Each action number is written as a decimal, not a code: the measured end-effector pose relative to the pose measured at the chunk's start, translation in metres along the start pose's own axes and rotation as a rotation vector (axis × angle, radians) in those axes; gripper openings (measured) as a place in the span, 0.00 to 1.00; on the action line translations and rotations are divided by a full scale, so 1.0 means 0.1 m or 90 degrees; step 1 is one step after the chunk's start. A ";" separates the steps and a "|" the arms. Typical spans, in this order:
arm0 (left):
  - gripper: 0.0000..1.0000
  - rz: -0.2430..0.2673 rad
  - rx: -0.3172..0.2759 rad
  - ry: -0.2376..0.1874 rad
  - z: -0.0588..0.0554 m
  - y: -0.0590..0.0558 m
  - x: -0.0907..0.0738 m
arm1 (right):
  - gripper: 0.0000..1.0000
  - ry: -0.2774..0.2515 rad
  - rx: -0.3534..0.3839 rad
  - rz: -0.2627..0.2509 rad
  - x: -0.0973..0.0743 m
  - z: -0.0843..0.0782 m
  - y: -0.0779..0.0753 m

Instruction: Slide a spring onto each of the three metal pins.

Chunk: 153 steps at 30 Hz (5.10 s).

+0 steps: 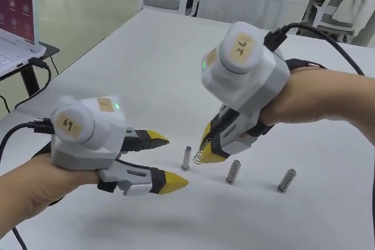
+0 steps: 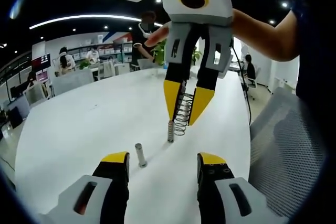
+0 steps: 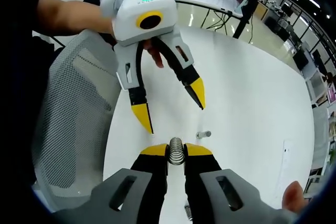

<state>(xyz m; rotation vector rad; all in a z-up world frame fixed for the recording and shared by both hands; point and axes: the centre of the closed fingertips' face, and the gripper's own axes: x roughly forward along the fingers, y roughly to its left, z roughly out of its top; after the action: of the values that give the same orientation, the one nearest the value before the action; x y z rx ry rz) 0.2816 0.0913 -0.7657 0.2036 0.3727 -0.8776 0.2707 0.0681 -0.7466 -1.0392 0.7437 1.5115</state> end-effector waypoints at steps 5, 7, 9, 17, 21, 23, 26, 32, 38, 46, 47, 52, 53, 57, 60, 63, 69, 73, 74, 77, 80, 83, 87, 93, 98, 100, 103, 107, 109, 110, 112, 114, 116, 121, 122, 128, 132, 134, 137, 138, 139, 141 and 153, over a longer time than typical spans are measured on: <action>0.54 0.011 -0.006 0.004 -0.01 0.03 -0.01 | 0.09 0.003 -0.002 -0.004 -0.02 0.01 -0.05; 0.56 0.015 -0.010 0.005 -0.02 0.05 -0.01 | 0.09 0.006 -0.003 -0.008 -0.04 0.00 -0.07; 0.58 0.016 -0.014 0.008 -0.04 0.05 -0.01 | 0.09 0.008 -0.004 -0.010 -0.04 0.00 -0.10; 0.67 0.017 -0.025 0.018 -0.09 0.06 0.00 | 0.09 0.020 -0.009 -0.018 -0.08 0.00 -0.21; 0.69 0.021 -0.026 0.022 -0.10 0.08 0.00 | 0.09 0.027 -0.013 -0.024 -0.08 0.02 -0.29; 0.70 0.022 -0.026 0.022 -0.10 0.08 0.00 | 0.09 0.030 -0.012 -0.023 -0.07 0.03 -0.34; 0.72 0.023 -0.025 0.024 -0.11 0.09 0.00 | 0.09 0.035 -0.014 -0.022 -0.05 0.06 -0.39; 0.73 0.024 -0.027 0.026 -0.12 0.09 -0.01 | 0.09 0.050 -0.022 -0.017 0.02 0.09 -0.48; 0.74 0.025 -0.029 0.026 -0.13 0.09 -0.02 | 0.09 0.081 -0.028 -0.009 0.12 0.03 -0.50; 0.76 0.023 -0.029 0.031 -0.15 0.09 0.00 | 0.09 0.095 -0.019 0.008 0.25 0.01 -0.53; 0.76 0.023 -0.029 0.031 -0.15 0.08 -0.01 | 0.09 0.095 -0.018 0.009 0.27 0.01 -0.53; 0.76 0.021 -0.030 0.032 -0.15 0.08 0.00 | 0.09 0.109 -0.021 0.014 0.33 -0.03 -0.51; 0.76 0.021 -0.030 0.032 -0.16 0.08 0.00 | 0.09 0.112 -0.020 0.015 0.34 -0.04 -0.51; 0.76 0.020 -0.031 0.032 -0.16 0.08 0.00 | 0.09 0.109 -0.017 0.022 0.36 -0.02 -0.49; 0.76 0.020 -0.034 0.032 -0.16 0.08 0.00 | 0.09 0.110 -0.019 0.023 0.39 -0.01 -0.50; 0.75 0.019 -0.035 0.031 -0.16 0.08 0.00 | 0.09 0.116 -0.018 0.027 0.42 -0.03 -0.50; 0.75 0.017 -0.038 0.030 -0.17 0.08 0.00 | 0.09 0.125 -0.017 0.029 0.46 -0.07 -0.52; 0.74 0.015 -0.039 0.031 -0.17 0.07 0.00 | 0.09 0.128 -0.016 0.031 0.50 -0.07 -0.56; 0.74 0.014 -0.038 0.031 -0.18 0.07 0.00 | 0.09 0.128 -0.014 0.032 0.51 -0.07 -0.56; 0.73 0.013 -0.038 0.031 -0.18 0.07 0.00 | 0.09 0.130 -0.012 0.035 0.54 -0.08 -0.57; 0.73 0.013 -0.039 0.030 -0.18 0.07 0.00 | 0.09 0.124 -0.007 0.037 0.57 -0.06 -0.60; 0.72 0.011 -0.040 0.030 -0.18 0.07 0.00 | 0.09 0.124 -0.008 0.039 0.60 -0.05 -0.59; 0.71 0.011 -0.039 0.029 -0.18 0.07 0.00 | 0.09 0.124 -0.011 0.039 0.59 -0.04 -0.58; 0.70 0.010 -0.039 0.031 -0.18 0.07 0.00 | 0.09 0.122 -0.009 0.038 0.59 -0.04 -0.61; 0.69 0.009 -0.038 0.030 -0.17 0.06 0.00 | 0.09 0.121 -0.010 0.035 0.56 -0.04 -0.61; 0.69 0.009 -0.038 0.030 -0.17 0.06 0.00 | 0.09 0.117 -0.006 0.034 0.56 -0.04 -0.63; 0.69 0.007 -0.037 0.032 -0.17 0.05 0.01 | 0.09 0.118 -0.006 0.033 0.57 -0.05 -0.65; 0.68 0.006 -0.037 0.030 -0.16 0.05 0.00 | 0.09 0.119 -0.004 0.033 0.58 -0.05 -0.66; 0.68 0.007 -0.037 0.030 -0.17 0.05 0.00 | 0.09 0.120 -0.003 0.033 0.57 -0.05 -0.65; 0.68 0.006 -0.037 0.030 -0.17 0.05 0.00 | 0.09 0.119 -0.003 0.033 0.56 -0.05 -0.63; 0.67 0.006 -0.037 0.030 -0.16 0.05 0.00 | 0.09 0.119 -0.004 0.032 0.56 -0.05 -0.62; 0.67 0.006 -0.036 0.030 -0.16 0.05 0.00 | 0.09 0.119 -0.002 0.033 0.56 -0.05 -0.61; 0.67 0.005 -0.036 0.029 -0.16 0.05 0.00 | 0.09 0.119 -0.001 0.033 0.57 -0.06 -0.61; 0.66 0.006 -0.037 0.029 -0.16 0.05 0.00 | 0.09 0.118 0.000 0.035 0.60 -0.08 -0.59; 0.66 0.005 -0.037 0.029 -0.16 0.05 0.00 | 0.09 0.117 -0.001 0.034 0.60 -0.09 -0.59; 0.66 0.004 -0.037 0.032 -0.17 0.04 0.00 | 0.09 0.114 0.009 0.035 0.66 -0.13 -0.61; 0.66 0.004 -0.038 0.032 -0.17 0.04 0.00 | 0.09 0.116 0.010 0.039 0.74 -0.16 -0.59; 0.65 0.005 -0.038 0.032 -0.18 0.04 -0.01 | 0.09 0.117 0.010 0.040 0.77 -0.17 -0.60; 0.65 0.005 -0.039 0.031 -0.18 0.05 -0.01 | 0.09 0.118 0.013 0.039 0.82 -0.20 -0.61; 0.65 0.006 -0.039 0.031 -0.18 0.05 -0.01 | 0.09 0.118 0.015 0.039 0.83 -0.20 -0.62; 0.65 0.006 -0.039 0.031 -0.18 0.05 -0.01 | 0.09 0.117 0.019 0.040 0.84 -0.21 -0.62; 0.65 0.006 -0.040 0.032 -0.18 0.05 -0.01 | 0.09 0.116 0.023 0.041 0.87 -0.23 -0.62; 0.64 0.005 -0.043 0.035 -0.20 0.05 -0.01 | 0.09 0.124 0.032 0.044 0.99 -0.31 -0.60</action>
<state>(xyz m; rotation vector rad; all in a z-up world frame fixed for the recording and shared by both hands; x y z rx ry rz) 0.2807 0.1015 -0.7836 0.1669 0.4513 -0.8521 0.3343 0.0949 -0.8443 -1.1440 0.9580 1.4565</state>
